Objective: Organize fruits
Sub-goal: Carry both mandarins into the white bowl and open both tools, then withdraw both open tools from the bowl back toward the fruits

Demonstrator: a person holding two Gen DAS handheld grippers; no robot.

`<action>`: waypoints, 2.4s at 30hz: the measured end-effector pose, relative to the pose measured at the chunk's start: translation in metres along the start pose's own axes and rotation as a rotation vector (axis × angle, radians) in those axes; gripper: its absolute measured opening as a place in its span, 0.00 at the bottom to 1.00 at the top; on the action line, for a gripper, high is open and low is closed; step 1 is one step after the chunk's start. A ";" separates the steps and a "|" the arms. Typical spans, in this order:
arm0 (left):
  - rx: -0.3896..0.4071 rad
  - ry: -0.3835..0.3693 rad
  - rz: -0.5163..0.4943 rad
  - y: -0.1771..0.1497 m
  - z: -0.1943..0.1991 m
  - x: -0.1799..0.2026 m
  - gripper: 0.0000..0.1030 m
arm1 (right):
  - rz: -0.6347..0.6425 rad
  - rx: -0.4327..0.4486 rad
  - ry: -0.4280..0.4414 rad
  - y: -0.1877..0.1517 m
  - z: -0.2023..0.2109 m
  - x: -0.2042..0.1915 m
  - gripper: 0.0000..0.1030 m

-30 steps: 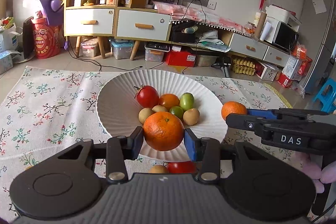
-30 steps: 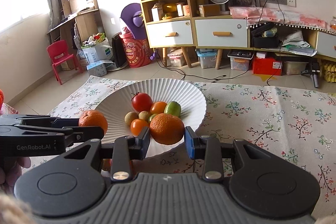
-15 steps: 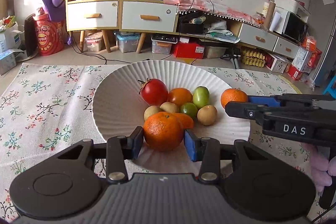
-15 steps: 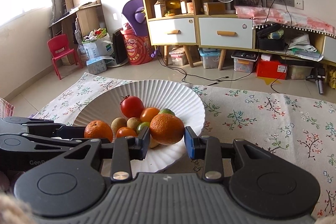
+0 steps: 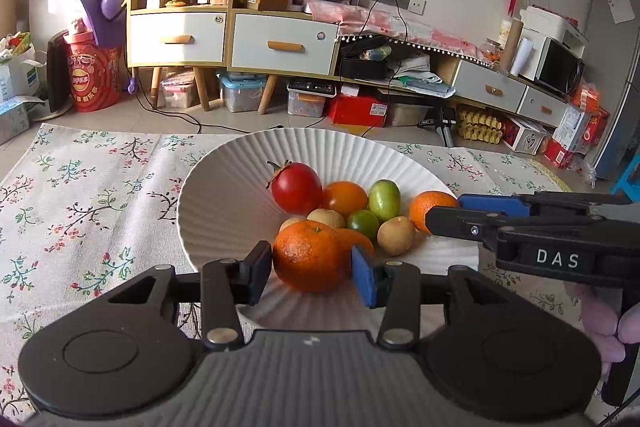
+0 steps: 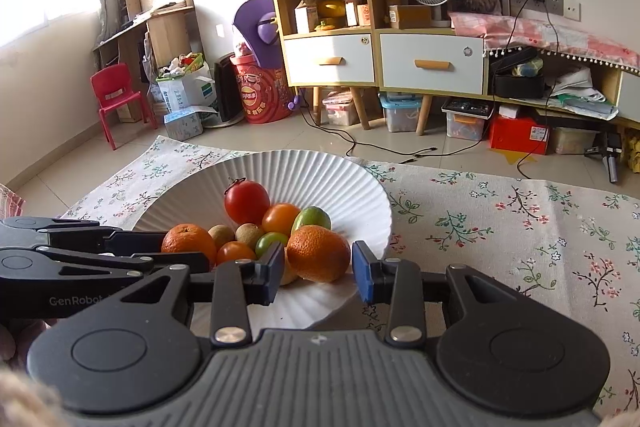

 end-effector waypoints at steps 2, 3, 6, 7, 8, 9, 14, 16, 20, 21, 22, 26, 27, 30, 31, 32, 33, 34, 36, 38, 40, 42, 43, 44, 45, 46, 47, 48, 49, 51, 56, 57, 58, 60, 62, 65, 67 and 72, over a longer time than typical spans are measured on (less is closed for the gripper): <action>-0.001 -0.003 -0.006 0.001 0.002 0.000 0.44 | -0.009 0.003 0.000 0.002 0.001 0.000 0.39; 0.000 -0.003 -0.008 0.001 0.003 0.000 0.46 | -0.014 0.004 0.001 0.002 0.002 0.001 0.40; 0.003 -0.004 -0.014 0.000 0.008 -0.001 0.51 | -0.025 0.003 0.002 0.003 0.006 0.000 0.44; 0.002 -0.003 -0.016 0.000 0.010 -0.001 0.52 | -0.028 0.002 0.001 0.003 0.007 0.000 0.46; 0.000 -0.003 -0.018 -0.001 0.011 -0.001 0.54 | -0.031 0.002 -0.001 0.002 0.008 0.000 0.47; -0.002 -0.003 -0.021 -0.002 0.014 -0.001 0.55 | -0.036 0.001 -0.001 0.002 0.010 -0.001 0.48; -0.005 -0.004 -0.030 -0.009 0.027 -0.003 0.61 | -0.038 -0.013 -0.005 -0.003 0.021 -0.007 0.55; -0.004 -0.003 -0.032 -0.012 0.034 -0.003 0.65 | -0.034 -0.016 -0.007 -0.005 0.026 -0.011 0.61; -0.003 -0.010 -0.045 -0.017 0.049 -0.003 0.76 | -0.023 -0.023 -0.004 -0.009 0.036 -0.019 0.65; -0.007 -0.007 -0.048 -0.018 0.052 -0.003 0.79 | -0.023 -0.026 -0.002 -0.010 0.038 -0.021 0.67; -0.015 -0.006 -0.052 -0.020 0.055 -0.003 0.80 | -0.025 -0.029 -0.004 -0.011 0.040 -0.022 0.68; -0.041 -0.002 -0.075 -0.026 0.065 -0.005 0.87 | -0.011 -0.039 -0.005 -0.021 0.048 -0.032 0.77; -0.042 0.000 -0.075 -0.028 0.066 -0.006 0.90 | -0.003 -0.046 -0.003 -0.024 0.050 -0.035 0.78; -0.047 0.000 -0.047 -0.037 0.071 -0.015 0.94 | 0.008 -0.069 -0.002 -0.034 0.050 -0.044 0.85; -0.055 0.001 -0.034 -0.040 0.071 -0.018 0.95 | 0.006 -0.072 -0.006 -0.037 0.050 -0.045 0.87; -0.065 0.002 -0.017 -0.044 0.072 -0.021 0.96 | 0.003 -0.075 -0.008 -0.040 0.049 -0.047 0.88; -0.071 0.001 -0.007 -0.046 0.071 -0.024 0.96 | 0.003 -0.080 -0.011 -0.044 0.048 -0.049 0.90; -0.079 0.001 -0.001 -0.050 0.072 -0.027 0.96 | 0.006 -0.088 -0.013 -0.048 0.046 -0.051 0.90; -0.089 0.009 -0.003 -0.056 0.071 -0.032 0.96 | 0.027 -0.106 -0.014 -0.057 0.043 -0.056 0.91; -0.096 0.021 -0.006 -0.064 0.072 -0.037 0.96 | 0.051 -0.121 -0.017 -0.065 0.040 -0.060 0.92; -0.099 0.035 -0.003 -0.068 0.073 -0.043 0.96 | 0.072 -0.128 -0.021 -0.071 0.038 -0.064 0.94; -0.103 0.049 0.009 -0.072 0.073 -0.049 0.96 | 0.084 -0.134 -0.023 -0.074 0.037 -0.066 0.95; -0.105 0.055 0.014 -0.074 0.073 -0.053 0.96 | 0.086 -0.138 -0.022 -0.076 0.036 -0.068 0.95; -0.105 0.063 0.017 -0.077 0.073 -0.056 0.96 | 0.088 -0.143 -0.021 -0.078 0.035 -0.069 0.95; -0.105 0.072 0.017 -0.079 0.072 -0.059 0.96 | 0.089 -0.148 -0.021 -0.079 0.034 -0.069 0.95; -0.104 0.084 0.011 -0.081 0.071 -0.062 0.96 | 0.089 -0.153 -0.023 -0.080 0.033 -0.070 0.95; -0.102 0.096 0.004 -0.084 0.070 -0.065 0.96 | 0.090 -0.157 -0.024 -0.081 0.031 -0.070 0.95; -0.101 0.110 -0.002 -0.086 0.069 -0.068 0.96 | 0.090 -0.161 -0.025 -0.081 0.030 -0.070 0.95; -0.101 0.123 -0.006 -0.089 0.068 -0.073 0.96 | 0.090 -0.165 -0.028 -0.082 0.028 -0.071 0.96; -0.105 0.137 -0.006 -0.092 0.064 -0.080 0.96 | 0.094 -0.170 -0.037 -0.085 0.025 -0.071 0.97; -0.094 0.157 -0.016 -0.094 0.058 -0.087 0.96 | 0.122 -0.164 -0.062 -0.088 0.024 -0.074 1.00; -0.090 0.159 -0.025 -0.093 0.057 -0.087 0.96 | 0.127 -0.164 -0.065 -0.088 0.022 -0.074 1.00; -0.087 0.165 -0.033 -0.092 0.054 -0.088 0.96 | 0.133 -0.163 -0.069 -0.087 0.021 -0.074 1.00; -0.072 0.172 -0.039 -0.091 0.052 -0.089 0.96 | 0.140 -0.160 -0.077 -0.086 0.019 -0.074 1.00; -0.058 0.173 -0.037 -0.090 0.051 -0.090 0.96 | 0.134 -0.154 -0.080 -0.084 0.015 -0.072 1.00; -0.043 0.174 -0.034 -0.089 0.048 -0.091 0.96 | 0.122 -0.149 -0.090 -0.080 0.011 -0.068 1.00; -0.041 0.175 -0.033 -0.087 0.046 -0.091 0.96 | 0.116 -0.147 -0.097 -0.077 0.008 -0.066 1.00; -0.036 0.180 -0.021 -0.084 0.043 -0.094 0.96 | 0.107 -0.140 -0.118 -0.071 0.000 -0.065 1.00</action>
Point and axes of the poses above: each gripper's, at about its wrist camera, not at the fingertips, and z roughly against the way its jaws point, x to its right, y to its top, the point moved 2 cm from there along -z, roughly the way its jaws point, and after that the axes turned 7 degrees about -x, right-handed, at the moved point
